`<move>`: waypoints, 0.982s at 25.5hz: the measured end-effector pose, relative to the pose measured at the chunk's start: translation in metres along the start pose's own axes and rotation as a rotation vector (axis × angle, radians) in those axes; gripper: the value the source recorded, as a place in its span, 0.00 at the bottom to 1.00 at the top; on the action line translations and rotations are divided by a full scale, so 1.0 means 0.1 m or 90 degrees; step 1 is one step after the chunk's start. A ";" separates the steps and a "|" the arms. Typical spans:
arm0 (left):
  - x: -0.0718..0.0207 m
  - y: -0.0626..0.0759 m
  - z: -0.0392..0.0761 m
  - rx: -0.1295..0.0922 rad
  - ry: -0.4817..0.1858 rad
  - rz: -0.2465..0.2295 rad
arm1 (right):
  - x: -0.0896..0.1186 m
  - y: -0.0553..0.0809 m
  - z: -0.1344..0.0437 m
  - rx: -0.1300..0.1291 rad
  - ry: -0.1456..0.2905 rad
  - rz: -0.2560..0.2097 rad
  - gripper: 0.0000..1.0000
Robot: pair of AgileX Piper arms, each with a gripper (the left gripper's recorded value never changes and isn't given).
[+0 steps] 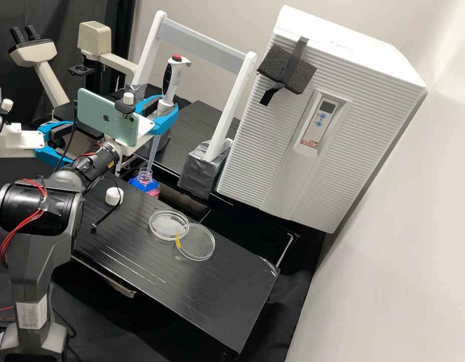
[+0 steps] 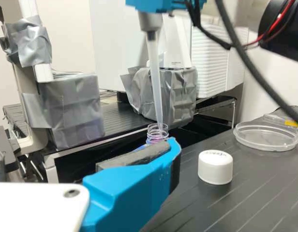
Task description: Use the pipette
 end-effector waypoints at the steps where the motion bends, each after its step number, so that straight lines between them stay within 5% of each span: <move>1: 0.000 0.00 0.00 0.000 0.000 0.000 | 0.00 -0.03 0.01 -0.003 -0.002 -0.004 0.00; 6: 0.000 0.00 0.00 0.000 0.000 0.000 | 0.03 -0.04 0.08 -0.003 -0.013 -0.003 0.00; 17: -0.017 -0.03 0.02 -0.003 -0.002 -0.006 | 0.00 -0.20 0.25 0.052 -0.041 -0.028 0.00; 25: -0.007 -0.04 0.05 -0.003 -0.011 -0.008 | -0.04 -0.27 0.35 0.051 -0.058 -0.047 0.00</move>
